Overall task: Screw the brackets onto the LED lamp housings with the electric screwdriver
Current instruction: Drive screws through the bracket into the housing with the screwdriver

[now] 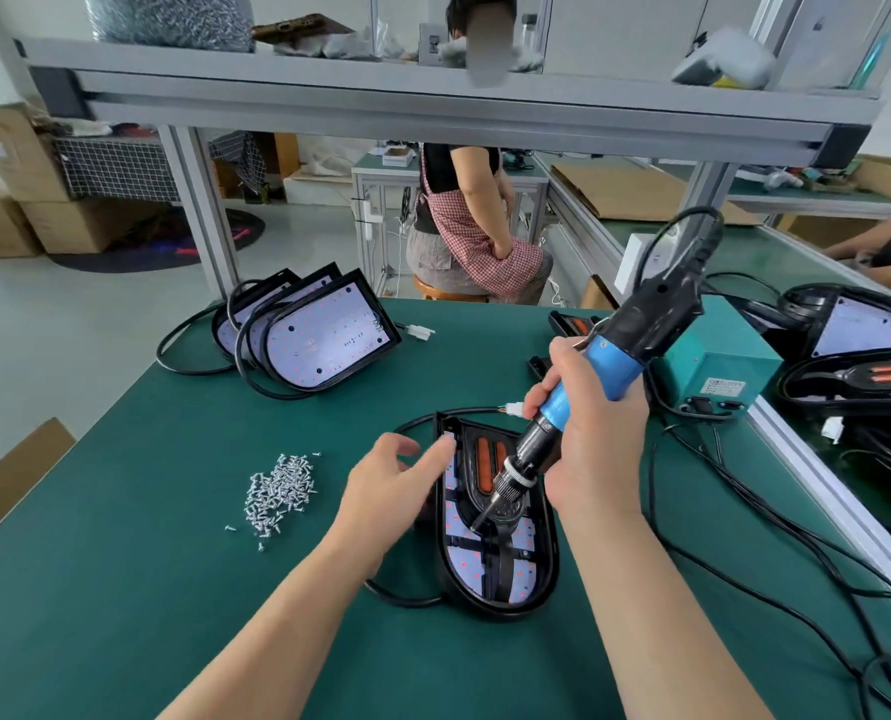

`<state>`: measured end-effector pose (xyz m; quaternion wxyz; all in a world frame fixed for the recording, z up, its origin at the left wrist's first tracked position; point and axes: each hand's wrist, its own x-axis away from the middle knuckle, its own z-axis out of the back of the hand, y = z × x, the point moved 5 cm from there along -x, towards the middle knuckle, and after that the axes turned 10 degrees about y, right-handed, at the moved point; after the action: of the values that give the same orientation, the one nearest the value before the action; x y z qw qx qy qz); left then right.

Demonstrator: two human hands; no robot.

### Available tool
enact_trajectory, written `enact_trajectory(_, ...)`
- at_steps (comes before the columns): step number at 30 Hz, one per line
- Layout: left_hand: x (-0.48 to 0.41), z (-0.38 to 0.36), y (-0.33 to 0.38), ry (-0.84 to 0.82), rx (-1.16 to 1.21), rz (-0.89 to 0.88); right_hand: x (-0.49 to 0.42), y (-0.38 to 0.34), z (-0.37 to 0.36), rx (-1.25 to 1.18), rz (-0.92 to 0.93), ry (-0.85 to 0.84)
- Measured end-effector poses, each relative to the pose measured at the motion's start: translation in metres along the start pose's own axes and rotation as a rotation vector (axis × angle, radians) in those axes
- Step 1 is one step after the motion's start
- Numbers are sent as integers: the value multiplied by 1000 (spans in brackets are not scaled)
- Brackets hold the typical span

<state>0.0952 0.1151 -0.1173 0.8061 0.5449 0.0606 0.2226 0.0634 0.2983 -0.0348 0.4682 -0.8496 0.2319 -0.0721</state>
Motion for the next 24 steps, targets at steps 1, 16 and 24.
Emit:
enact_trajectory(1,-2,-6,0,-51,-34,14,3,1,-4,11,4,-20)
enact_trajectory(16,-6,-27,-9,-241,155,93,13,9,-20,31,8,-122)
enact_trajectory(24,-7,-26,-9,-186,122,47,23,12,-28,117,51,-229)
